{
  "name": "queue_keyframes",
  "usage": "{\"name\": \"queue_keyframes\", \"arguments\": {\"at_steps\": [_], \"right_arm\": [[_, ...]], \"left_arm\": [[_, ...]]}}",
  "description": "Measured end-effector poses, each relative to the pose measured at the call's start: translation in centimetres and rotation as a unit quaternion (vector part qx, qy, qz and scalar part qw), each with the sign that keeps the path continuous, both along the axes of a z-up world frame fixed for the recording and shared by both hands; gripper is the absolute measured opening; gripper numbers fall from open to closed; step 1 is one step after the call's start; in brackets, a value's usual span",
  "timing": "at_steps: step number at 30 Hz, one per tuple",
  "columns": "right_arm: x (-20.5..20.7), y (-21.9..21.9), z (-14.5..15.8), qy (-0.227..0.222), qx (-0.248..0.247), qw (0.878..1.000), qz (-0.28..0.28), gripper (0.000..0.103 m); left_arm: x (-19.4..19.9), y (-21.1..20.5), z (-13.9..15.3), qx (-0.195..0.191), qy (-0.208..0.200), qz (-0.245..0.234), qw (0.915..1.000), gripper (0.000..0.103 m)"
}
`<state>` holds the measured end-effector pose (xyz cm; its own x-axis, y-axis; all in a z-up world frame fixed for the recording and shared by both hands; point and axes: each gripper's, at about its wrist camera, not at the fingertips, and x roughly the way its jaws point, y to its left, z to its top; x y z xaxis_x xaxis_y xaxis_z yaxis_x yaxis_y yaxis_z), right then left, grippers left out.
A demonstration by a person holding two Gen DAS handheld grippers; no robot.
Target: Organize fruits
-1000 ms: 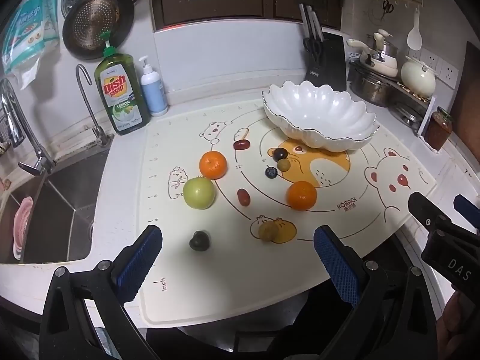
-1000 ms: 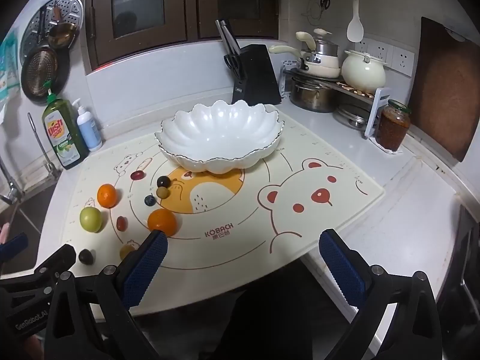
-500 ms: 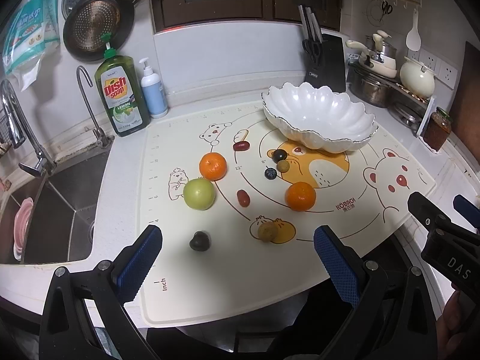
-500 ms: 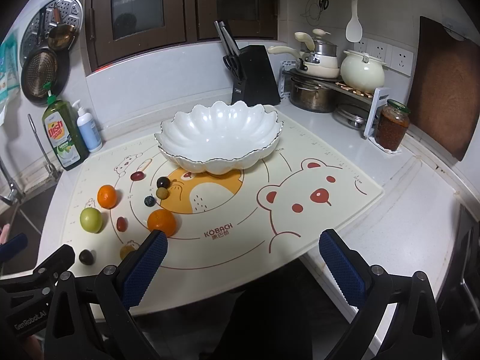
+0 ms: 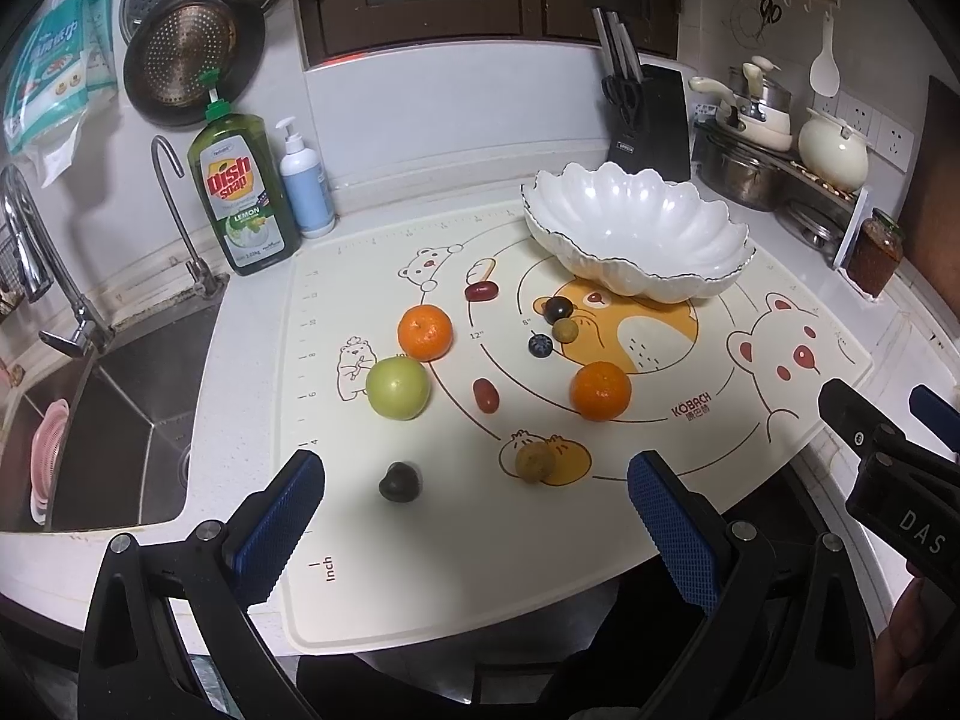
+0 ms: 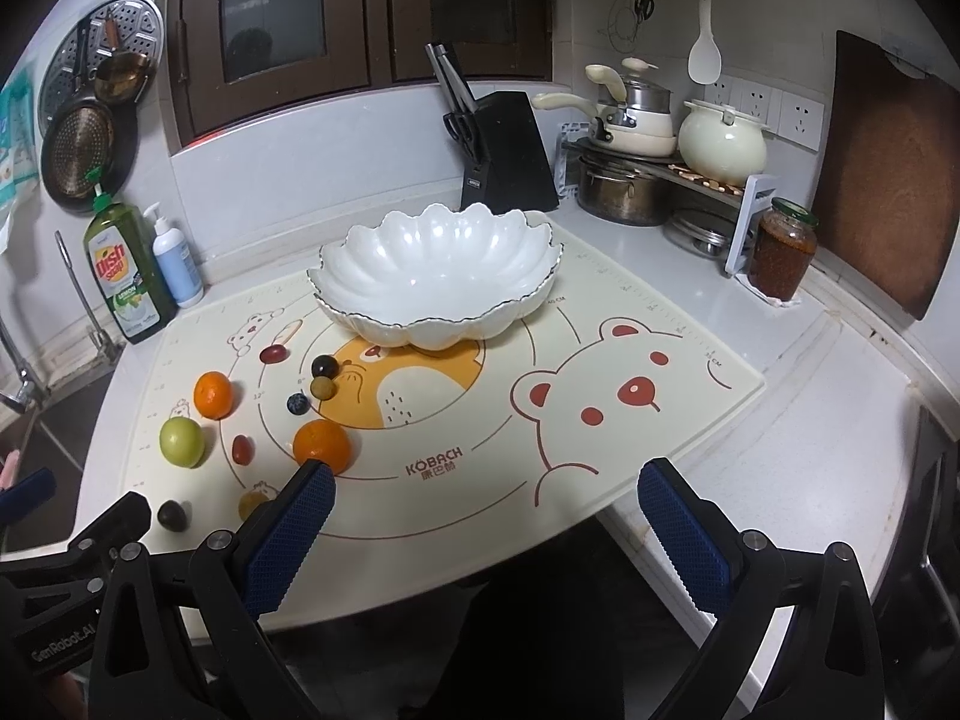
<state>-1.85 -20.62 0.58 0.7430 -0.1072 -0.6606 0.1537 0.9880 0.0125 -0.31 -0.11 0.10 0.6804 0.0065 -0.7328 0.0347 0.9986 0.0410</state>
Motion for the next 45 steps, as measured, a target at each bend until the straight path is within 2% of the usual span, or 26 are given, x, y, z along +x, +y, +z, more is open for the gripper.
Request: {"name": "queue_keyframes", "arguments": {"at_steps": [45], "right_arm": [[-0.24,-0.57,-0.57,0.002,0.005,1.000,-0.001,0.103]], "left_arm": [[-0.10,-0.51,-0.16,0.005,0.006,-0.004,1.0000,0.103]]}}
